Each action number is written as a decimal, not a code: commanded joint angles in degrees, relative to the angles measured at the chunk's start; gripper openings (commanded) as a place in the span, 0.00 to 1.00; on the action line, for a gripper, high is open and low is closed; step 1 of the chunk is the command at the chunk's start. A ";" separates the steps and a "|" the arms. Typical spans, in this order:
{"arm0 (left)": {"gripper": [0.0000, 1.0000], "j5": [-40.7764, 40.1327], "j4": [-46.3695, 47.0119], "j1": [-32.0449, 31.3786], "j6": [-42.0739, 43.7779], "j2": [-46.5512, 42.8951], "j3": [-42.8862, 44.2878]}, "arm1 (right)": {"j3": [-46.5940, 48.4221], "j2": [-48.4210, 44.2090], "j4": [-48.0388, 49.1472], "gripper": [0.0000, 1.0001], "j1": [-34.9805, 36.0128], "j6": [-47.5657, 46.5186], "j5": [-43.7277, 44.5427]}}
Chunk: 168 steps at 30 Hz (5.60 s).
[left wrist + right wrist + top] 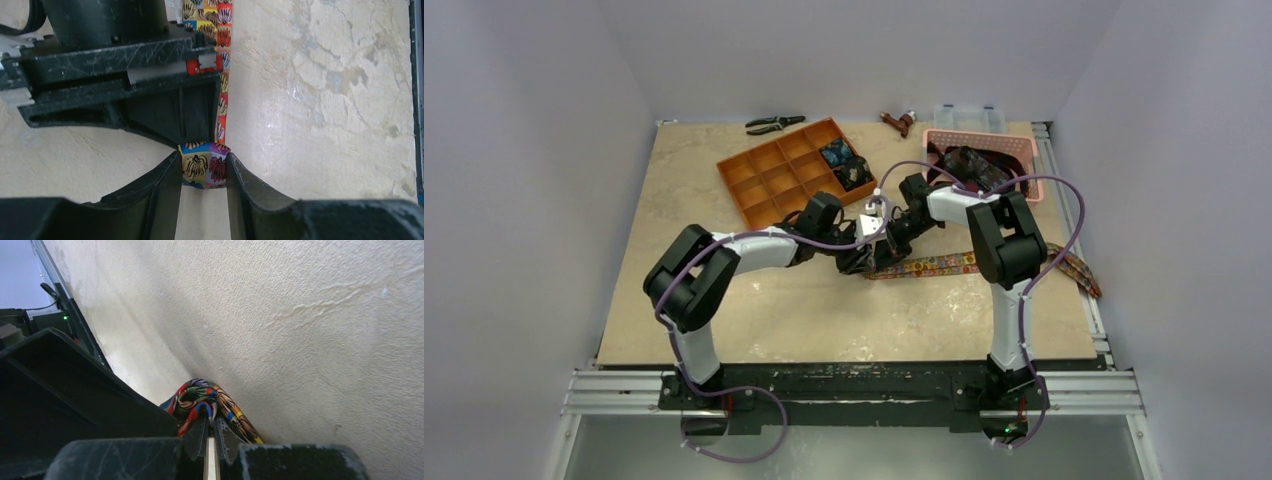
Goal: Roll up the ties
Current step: Roll the tie at the center of the board.
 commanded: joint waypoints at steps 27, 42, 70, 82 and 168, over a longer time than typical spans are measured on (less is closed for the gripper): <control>0.32 -8.54 -6.80 -0.89 3.97 4.45 2.31 | 0.62 -5.53 -2.24 0.24 -2.73 -1.79 -5.01; 0.32 -9.15 -8.01 -1.39 3.61 5.34 3.93 | 2.46 -0.77 1.33 0.34 -1.00 1.89 -7.26; 0.71 -2.46 9.59 -0.56 0.79 5.96 -2.56 | 1.94 4.03 -2.02 0.00 -4.39 -7.10 -5.33; 0.59 -10.33 4.20 -3.10 5.48 3.58 -3.45 | 3.90 1.14 1.93 0.00 -3.98 -1.95 -10.79; 0.35 -4.85 8.80 -4.58 -3.22 8.33 1.63 | -2.54 1.12 2.62 0.00 -5.36 -6.63 0.48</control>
